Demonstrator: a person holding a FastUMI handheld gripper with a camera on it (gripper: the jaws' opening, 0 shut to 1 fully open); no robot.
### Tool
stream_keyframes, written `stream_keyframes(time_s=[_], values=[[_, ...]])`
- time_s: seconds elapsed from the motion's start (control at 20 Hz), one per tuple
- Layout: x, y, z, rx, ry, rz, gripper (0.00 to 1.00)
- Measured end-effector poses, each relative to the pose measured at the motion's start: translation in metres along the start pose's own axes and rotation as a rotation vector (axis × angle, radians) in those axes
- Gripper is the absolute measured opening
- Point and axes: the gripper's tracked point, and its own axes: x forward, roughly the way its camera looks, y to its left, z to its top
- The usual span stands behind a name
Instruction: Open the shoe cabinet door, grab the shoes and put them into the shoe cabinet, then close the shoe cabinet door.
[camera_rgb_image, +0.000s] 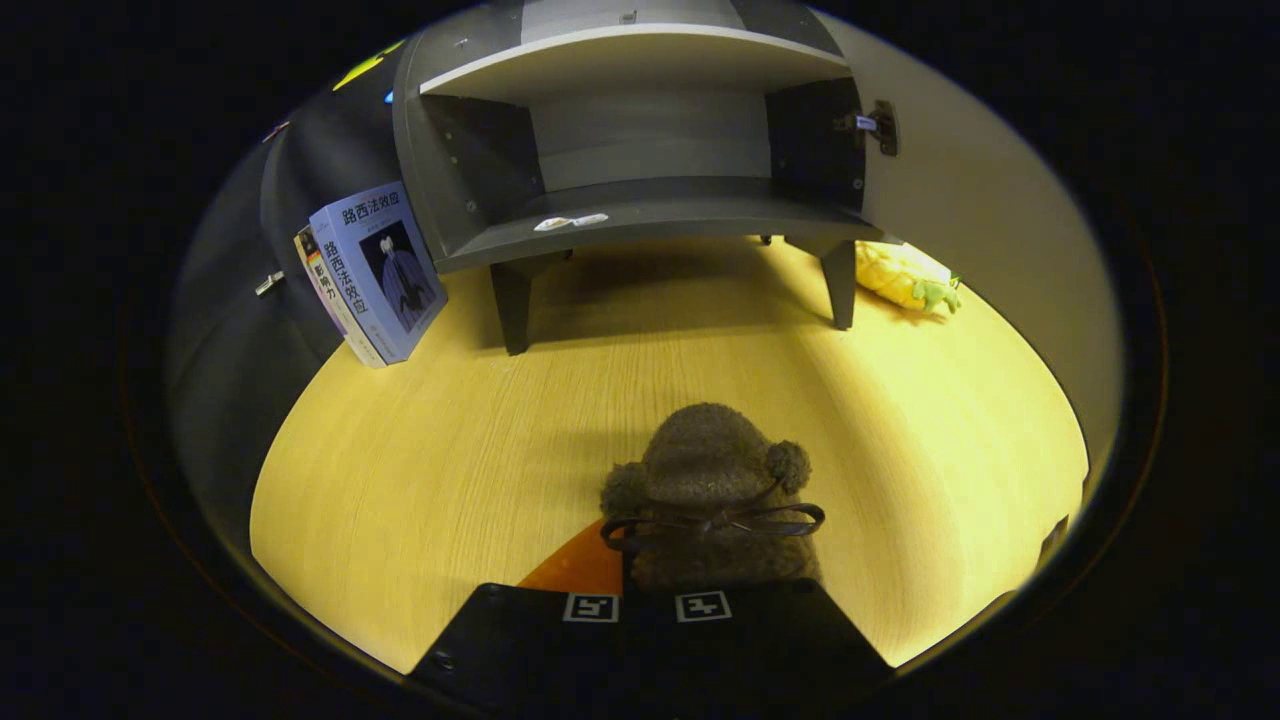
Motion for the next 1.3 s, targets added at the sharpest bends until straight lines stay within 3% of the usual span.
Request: stream_keyframes(time_s=[0.3,0.55,0.8,1.1,1.3], values=[[-0.067,0.001,0.071,0.050,-0.050,0.027,0.06],[-0.136,0.016,0.156,0.016,-0.121,0.071,0.06],[-0.175,0.044,0.246,0.008,-0.145,0.142,0.06],[-0.153,0.057,0.357,-0.034,-0.210,0.105,0.06],[-0.111,0.062,0.418,-0.016,-0.207,0.085,0.06]])
